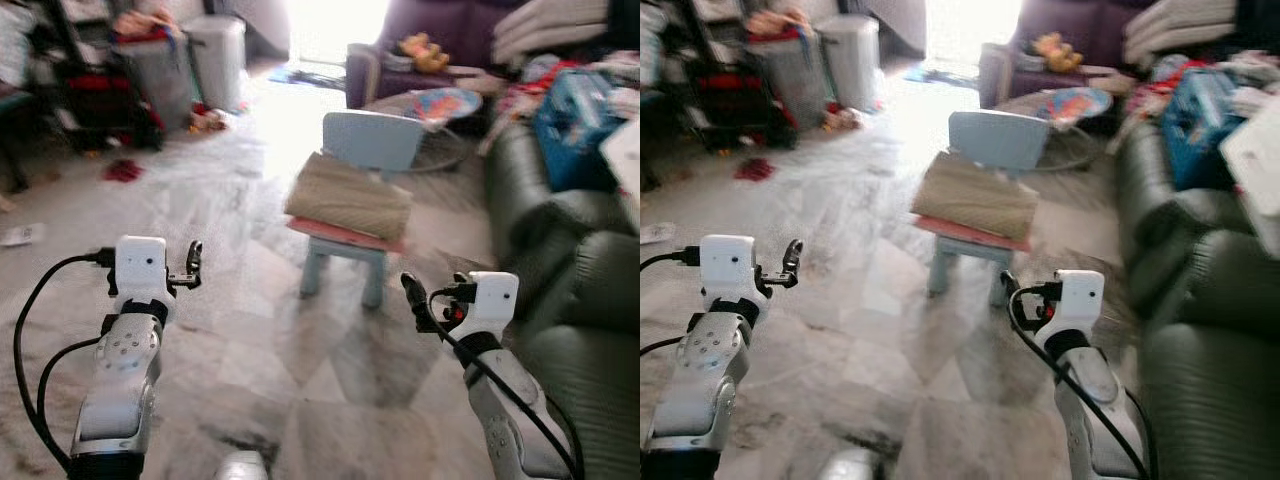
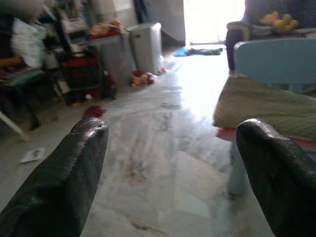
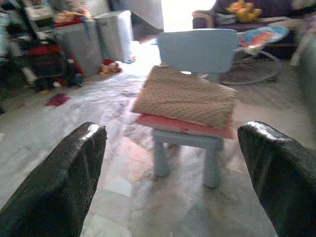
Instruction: Move the pillow to the sofa
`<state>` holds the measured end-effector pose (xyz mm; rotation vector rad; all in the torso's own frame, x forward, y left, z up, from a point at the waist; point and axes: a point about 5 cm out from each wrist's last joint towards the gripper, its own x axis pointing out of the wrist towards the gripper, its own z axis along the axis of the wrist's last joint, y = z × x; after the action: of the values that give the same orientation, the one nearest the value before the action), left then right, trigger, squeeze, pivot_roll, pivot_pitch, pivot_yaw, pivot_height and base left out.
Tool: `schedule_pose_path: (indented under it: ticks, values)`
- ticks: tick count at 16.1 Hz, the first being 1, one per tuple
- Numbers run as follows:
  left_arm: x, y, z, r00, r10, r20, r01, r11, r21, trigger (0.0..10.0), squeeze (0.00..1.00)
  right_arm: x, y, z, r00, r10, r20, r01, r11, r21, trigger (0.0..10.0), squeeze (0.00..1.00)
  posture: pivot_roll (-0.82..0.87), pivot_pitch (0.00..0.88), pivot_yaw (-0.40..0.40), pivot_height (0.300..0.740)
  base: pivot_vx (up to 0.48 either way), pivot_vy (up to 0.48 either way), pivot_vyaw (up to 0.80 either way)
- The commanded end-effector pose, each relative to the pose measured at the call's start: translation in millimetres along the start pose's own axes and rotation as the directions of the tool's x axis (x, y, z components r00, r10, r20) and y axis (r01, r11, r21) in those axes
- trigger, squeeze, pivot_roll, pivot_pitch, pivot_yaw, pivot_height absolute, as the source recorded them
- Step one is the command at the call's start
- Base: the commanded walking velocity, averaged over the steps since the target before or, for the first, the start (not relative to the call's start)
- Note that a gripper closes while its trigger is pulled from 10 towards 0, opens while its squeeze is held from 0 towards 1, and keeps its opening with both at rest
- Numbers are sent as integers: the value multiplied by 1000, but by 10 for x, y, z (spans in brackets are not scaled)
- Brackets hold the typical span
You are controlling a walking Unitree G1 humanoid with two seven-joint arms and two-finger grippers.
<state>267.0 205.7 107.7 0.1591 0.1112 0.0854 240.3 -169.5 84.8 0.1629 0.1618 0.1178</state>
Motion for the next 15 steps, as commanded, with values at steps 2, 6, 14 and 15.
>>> schedule_pose_path:
  ticks: [2, 6, 14, 15]
  values:
    - [57, -29, 67, 1000, -19, 25, 19, 1000, -5, 10000, 0, 28, -25, 74, 999, -11, 31, 11, 1000, -18, 10000, 0, -29, 0, -39, 740, 308, 0, 0]
    - [64, -29, 64, 999, -25, 31, 25, 1000, -12, 10000, 0, 40, -30, 82, 999, -12, 33, 13, 999, -30, 10000, 0, -26, 0, -43, 740, 450, 0, 0]
    - [83, -56, 88, 998, -39, 44, 40, 999, -16, 10000, 0, 68, -23, 86, 999, -9, 37, 10, 999, -42, 10000, 0, -24, 0, -44, 740, 469, 0, 0]
    - [85, -61, 90, 998, -41, 44, 42, 999, -19, 10000, 0, 70, -25, 80, 999, -11, 36, 12, 999, -42, 10000, 0, -25, 0, -43, 740, 469, 0, 0]
